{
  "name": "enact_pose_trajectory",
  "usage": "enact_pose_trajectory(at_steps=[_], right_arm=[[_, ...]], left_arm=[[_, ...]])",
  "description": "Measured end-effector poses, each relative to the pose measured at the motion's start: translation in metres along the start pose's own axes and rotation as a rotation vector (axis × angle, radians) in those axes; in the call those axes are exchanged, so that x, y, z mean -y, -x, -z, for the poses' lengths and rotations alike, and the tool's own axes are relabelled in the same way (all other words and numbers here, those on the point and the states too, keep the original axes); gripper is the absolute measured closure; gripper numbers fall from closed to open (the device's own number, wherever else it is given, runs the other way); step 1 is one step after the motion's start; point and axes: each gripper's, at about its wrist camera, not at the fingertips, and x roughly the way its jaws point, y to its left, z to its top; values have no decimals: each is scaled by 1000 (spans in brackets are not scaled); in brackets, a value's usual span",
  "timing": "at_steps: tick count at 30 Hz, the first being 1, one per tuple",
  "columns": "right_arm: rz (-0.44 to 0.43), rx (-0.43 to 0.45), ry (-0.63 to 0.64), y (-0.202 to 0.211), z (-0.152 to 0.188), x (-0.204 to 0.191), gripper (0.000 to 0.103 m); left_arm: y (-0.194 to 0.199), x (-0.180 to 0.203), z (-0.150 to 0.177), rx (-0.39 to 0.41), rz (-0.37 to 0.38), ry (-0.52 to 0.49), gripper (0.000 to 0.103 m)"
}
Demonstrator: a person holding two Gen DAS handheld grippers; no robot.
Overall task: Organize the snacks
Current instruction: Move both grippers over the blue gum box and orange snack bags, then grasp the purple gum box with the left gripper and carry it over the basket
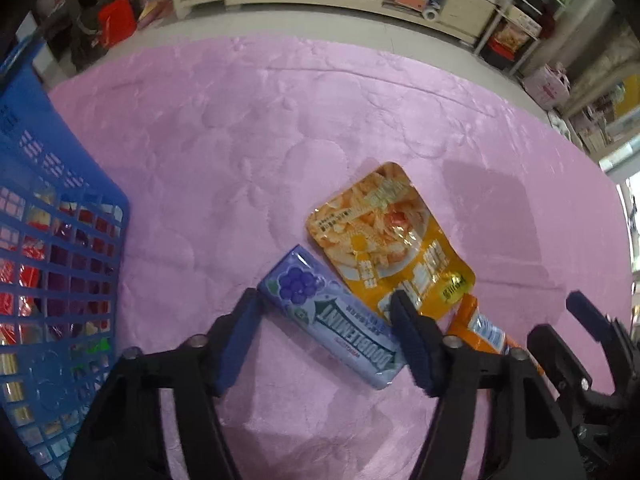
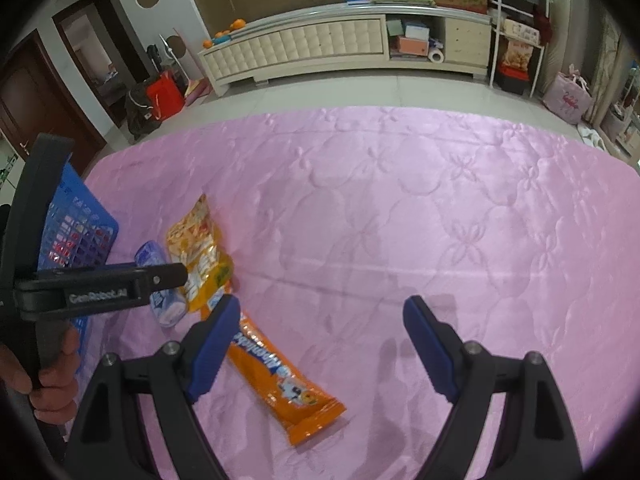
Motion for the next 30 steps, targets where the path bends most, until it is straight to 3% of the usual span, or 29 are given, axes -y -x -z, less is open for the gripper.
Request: enact_pose_trajectory(at_steps=[4, 14, 19, 25, 30], right_arm=[[1, 5, 19, 2, 0, -6, 16], [-30, -16, 24, -2, -2, -20, 16], [-64, -27, 29, -5, -12, -38, 16], [-79, -72, 36, -22, -28, -60, 16], [-70, -115, 39, -42, -40, -76, 16]], left_arm=[[5, 7, 11, -18, 9, -62, 70], [32, 8, 41, 66, 8, -184, 74], [70, -8, 36, 154, 16, -212, 81], [104, -17, 27, 249, 46, -249, 81], [135, -33, 15, 309, 92, -207, 81]])
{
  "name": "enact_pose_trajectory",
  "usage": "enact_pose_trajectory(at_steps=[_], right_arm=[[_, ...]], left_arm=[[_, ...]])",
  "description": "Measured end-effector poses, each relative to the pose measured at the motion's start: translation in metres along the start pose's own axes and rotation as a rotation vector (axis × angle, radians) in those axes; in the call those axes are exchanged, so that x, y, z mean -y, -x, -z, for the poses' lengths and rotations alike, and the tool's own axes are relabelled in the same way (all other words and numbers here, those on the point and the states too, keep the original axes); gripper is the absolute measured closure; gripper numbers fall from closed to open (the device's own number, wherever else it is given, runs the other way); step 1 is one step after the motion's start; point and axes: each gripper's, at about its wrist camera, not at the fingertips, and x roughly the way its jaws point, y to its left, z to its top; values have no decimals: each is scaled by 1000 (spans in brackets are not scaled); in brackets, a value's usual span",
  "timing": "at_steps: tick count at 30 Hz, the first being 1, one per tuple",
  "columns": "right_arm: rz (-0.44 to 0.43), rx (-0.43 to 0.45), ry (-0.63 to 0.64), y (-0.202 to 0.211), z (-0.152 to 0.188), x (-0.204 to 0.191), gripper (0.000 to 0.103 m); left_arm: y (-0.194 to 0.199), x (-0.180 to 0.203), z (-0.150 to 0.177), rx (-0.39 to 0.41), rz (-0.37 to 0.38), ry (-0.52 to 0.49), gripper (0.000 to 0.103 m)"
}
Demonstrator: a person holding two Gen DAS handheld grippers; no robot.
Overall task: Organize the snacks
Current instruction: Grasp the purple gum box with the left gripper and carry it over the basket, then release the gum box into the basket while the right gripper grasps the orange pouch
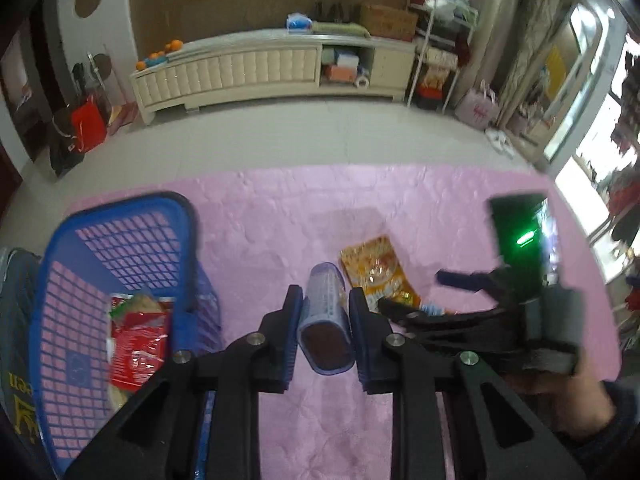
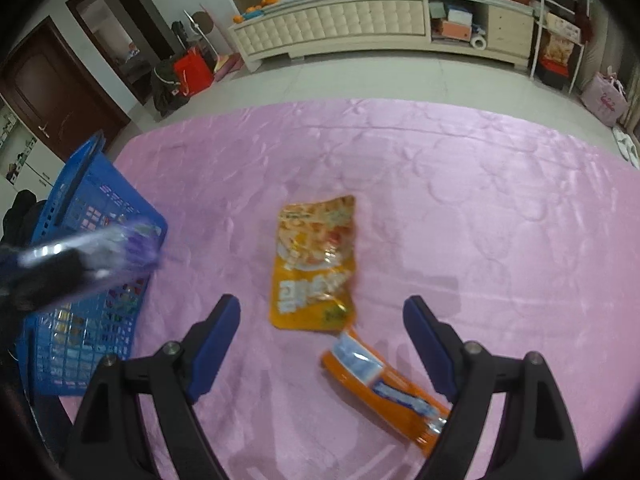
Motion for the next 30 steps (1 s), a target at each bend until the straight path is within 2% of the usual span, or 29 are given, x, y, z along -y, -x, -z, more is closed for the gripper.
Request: enact_pose_trajectory(at_steps=[4, 6, 8, 13, 16, 17, 19, 24, 27, 28, 30], right_arm=[[23, -39, 29, -18, -8, -17, 16], [63, -48, 6, -26, -12, -18, 16], [65, -63, -24, -32, -15, -14, 16], [105, -66, 24, -42, -19, -21, 16], [127, -72, 54, -47, -21, -28, 17], [146, -69, 80, -49, -21, -32, 20], [210, -64, 158, -51, -20, -43, 37], [175, -91, 239, -56, -20, -53, 40], [158, -96, 256, -56, -17, -53, 46], [139, -96, 260, -52, -16, -52, 61], [131, -108, 267, -49, -14, -52, 67]], left_arm=[[38, -29, -12, 105, -8, 46, 81], [48, -42, -16, 134, -18, 67, 81], [58, -60, -19, 156, -32, 96, 81], [66, -102, -12, 164, -63, 155, 81], [56, -120, -3, 125, -80, 167, 81], [51, -127, 0, 110, -96, 173, 81], [48, -139, 6, 91, -103, 195, 81], [25, -160, 17, -9, -72, 261, 81], [16, -164, 19, -32, -78, 256, 81], [15, -164, 20, -37, -75, 258, 81], [12, -167, 20, -40, -88, 268, 81]])
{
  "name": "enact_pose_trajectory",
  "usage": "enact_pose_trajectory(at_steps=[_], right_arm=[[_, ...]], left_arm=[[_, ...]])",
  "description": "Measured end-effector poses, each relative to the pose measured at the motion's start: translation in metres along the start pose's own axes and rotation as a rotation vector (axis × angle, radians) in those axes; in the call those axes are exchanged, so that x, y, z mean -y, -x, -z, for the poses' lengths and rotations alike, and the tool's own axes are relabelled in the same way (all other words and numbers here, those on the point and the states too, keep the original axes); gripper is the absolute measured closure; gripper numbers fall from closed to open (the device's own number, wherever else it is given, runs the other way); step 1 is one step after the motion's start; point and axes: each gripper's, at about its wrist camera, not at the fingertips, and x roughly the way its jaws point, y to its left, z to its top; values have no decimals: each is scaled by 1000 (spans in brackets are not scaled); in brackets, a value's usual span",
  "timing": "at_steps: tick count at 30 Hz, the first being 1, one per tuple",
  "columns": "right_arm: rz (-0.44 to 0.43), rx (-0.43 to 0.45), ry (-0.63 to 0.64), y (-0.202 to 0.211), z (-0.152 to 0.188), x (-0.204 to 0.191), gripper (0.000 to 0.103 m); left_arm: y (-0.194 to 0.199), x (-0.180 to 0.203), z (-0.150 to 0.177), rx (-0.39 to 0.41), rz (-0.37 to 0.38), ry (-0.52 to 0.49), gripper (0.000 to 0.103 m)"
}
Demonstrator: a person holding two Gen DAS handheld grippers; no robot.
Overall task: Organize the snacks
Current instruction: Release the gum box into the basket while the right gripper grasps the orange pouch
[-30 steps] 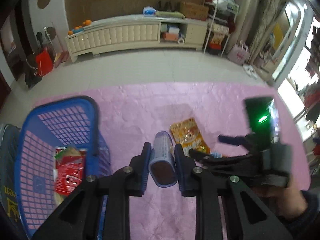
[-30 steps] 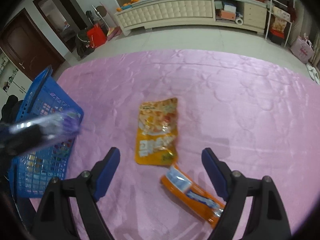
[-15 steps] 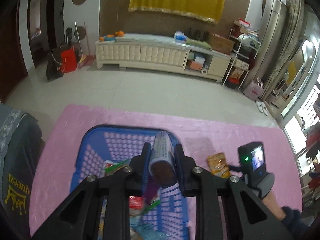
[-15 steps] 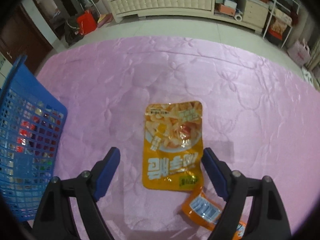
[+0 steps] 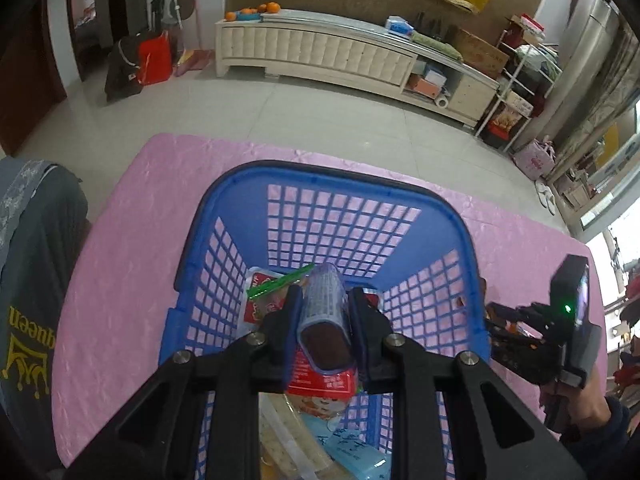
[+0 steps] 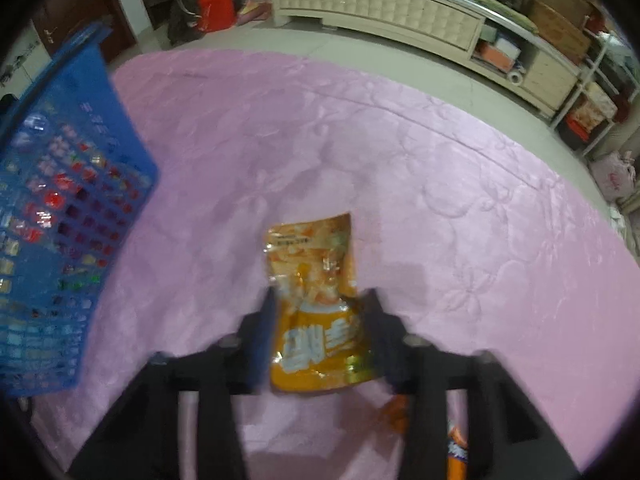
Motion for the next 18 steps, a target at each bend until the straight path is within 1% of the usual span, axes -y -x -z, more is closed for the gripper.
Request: enact_pose_trajectory(at_steps=[6, 7, 8, 10, 11, 13, 15, 18], right_arm=[[9, 16, 12, 3, 0, -7, 74], [14, 20, 16, 4, 2, -15, 75], [15, 23, 21, 5, 4, -17, 75], [7, 37, 31, 9, 10, -24, 77], [7, 44, 43, 11, 13, -28, 78], [-5, 48, 47, 14, 19, -35, 78], [-29, 42, 28, 17, 23, -37, 78], [-41, 38, 6, 24, 26, -39, 78]], left_arm=[[-14, -6, 0, -29, -43, 3, 80], [-15, -7, 0, -32, -45, -2, 75], [-15, -7, 1, -33, -44, -6, 72], [-13, -5, 0, -29, -49, -20, 48], [-12, -6, 0, -29, -48, -30, 45], [-9, -6, 3, -21, -45, -44, 45], [-5, -9, 5, -23, -32, -30, 45], [4, -14, 8, -19, -11, -16, 45]])
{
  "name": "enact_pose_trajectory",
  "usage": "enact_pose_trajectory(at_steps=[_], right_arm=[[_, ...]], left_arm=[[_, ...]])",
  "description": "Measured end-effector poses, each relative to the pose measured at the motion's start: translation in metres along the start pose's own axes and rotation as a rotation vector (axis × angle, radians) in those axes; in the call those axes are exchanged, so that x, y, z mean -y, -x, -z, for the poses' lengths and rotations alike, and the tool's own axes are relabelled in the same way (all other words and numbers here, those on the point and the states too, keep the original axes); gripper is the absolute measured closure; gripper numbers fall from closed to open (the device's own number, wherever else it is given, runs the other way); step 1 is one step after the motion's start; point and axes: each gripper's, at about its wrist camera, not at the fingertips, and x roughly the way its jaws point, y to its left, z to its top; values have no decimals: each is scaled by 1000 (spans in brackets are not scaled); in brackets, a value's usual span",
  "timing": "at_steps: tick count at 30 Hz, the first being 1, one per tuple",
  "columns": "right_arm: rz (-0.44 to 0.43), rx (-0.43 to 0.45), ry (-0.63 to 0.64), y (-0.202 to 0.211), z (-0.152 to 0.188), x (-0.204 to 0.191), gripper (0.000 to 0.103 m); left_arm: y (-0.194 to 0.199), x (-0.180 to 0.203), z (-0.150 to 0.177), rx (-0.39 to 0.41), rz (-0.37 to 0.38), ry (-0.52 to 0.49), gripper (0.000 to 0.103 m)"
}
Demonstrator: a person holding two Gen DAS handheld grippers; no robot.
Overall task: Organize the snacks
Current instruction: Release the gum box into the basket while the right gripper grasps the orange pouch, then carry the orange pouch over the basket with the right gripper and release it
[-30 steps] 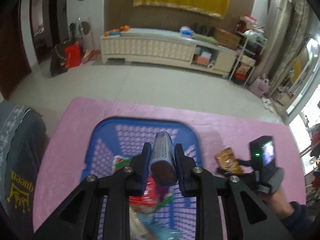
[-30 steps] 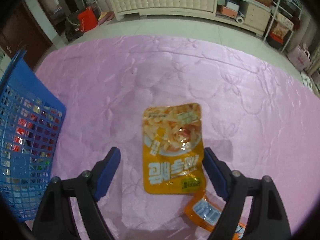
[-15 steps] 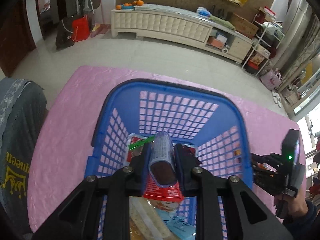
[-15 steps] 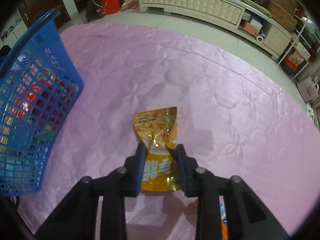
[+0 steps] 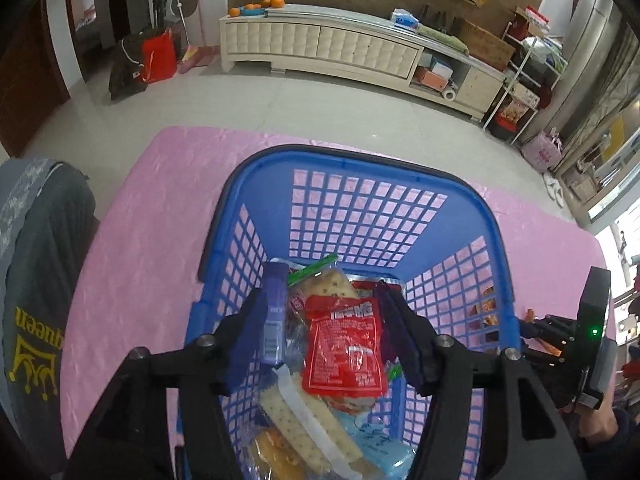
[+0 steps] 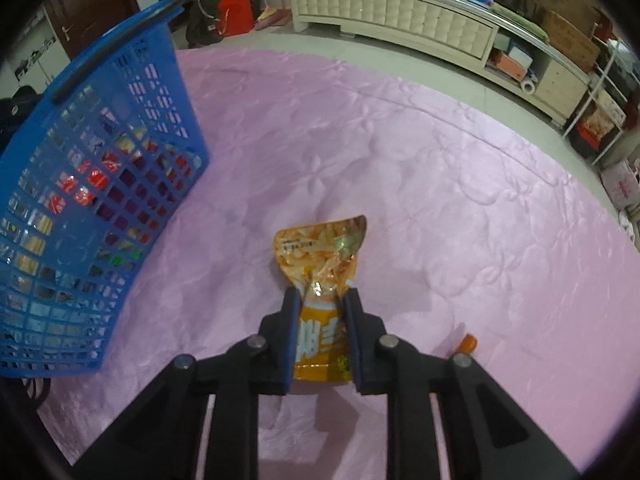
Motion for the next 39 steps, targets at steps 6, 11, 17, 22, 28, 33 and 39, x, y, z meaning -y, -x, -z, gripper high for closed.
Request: enact_pose_trajectory(at_steps=[6, 11, 17, 22, 28, 33, 39], right_arm=[[5, 56, -25, 38, 5, -15, 78], [2, 107, -39, 72, 9, -34, 78], [-20, 186, -19, 122, 10, -71, 77], [-37, 270, -2, 155, -2, -100, 76], [-77, 334, 47, 169, -18, -133, 76], [-73, 315, 92, 159, -36, -154, 75], [-57, 277, 94, 138, -53, -159, 73]], left_arm=[[27, -10, 12, 37, 8, -40, 45], [54, -17, 23, 101, -92, -63, 43], [89, -24, 37, 185, -89, -127, 43], [105, -52, 44, 198, -52, -66, 43], [114, -68, 56, 238, -77, -124, 11], [116, -76, 57, 254, -85, -104, 11], [107, -88, 52, 238, -81, -88, 11]])
